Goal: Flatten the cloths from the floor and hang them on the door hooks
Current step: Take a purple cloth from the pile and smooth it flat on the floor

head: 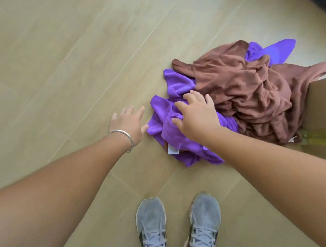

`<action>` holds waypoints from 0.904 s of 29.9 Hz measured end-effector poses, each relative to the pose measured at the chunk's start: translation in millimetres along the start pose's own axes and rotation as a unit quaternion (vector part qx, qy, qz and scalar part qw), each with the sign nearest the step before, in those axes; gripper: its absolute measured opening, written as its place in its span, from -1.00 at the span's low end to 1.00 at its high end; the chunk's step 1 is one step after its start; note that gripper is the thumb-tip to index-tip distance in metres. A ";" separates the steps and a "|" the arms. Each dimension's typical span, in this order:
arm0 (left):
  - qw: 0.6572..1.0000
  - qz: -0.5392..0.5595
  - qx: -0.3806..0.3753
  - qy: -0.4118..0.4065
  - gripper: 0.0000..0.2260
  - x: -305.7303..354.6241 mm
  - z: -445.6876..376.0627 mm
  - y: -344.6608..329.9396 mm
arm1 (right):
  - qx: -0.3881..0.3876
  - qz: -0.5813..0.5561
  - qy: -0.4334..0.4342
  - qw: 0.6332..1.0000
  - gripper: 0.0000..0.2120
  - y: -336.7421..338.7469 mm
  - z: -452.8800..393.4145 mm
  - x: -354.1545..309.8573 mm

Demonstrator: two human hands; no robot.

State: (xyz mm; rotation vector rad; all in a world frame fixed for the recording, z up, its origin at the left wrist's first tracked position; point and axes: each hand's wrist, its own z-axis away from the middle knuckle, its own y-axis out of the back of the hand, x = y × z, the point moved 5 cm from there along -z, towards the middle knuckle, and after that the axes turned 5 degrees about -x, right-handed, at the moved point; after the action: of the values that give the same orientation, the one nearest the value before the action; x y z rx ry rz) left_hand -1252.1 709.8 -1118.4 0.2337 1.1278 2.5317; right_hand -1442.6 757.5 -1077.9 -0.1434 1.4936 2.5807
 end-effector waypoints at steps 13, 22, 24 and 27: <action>0.952 0.233 0.113 -0.163 -0.74 -2.4 -93.7 -12.7 | -0.004 0.084 0.170 0.982 -0.81 -17.8 -125.5 -32.1; 0.914 0.345 0.158 -0.144 -0.88 -8.2 42.8 100.1 | 0.095 -0.018 0.194 0.976 -0.87 153.8 -10.9 -71.3; 0.912 0.353 0.165 -0.127 -0.91 -18.1 80.6 136.5 | 0.107 -0.027 0.201 0.973 -0.87 202.3 17.8 -87.8; 0.906 0.364 0.186 -0.109 -0.90 -37.8 134.0 196.3 | 0.117 -0.039 0.211 0.970 -0.87 274.9 55.1 -116.1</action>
State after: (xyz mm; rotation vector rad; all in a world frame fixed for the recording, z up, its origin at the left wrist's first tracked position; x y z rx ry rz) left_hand -1228.3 665.7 -883.1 1.2103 1.6478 2.7337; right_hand -1378.8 660.5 -797.5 -0.7446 1.8711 2.3857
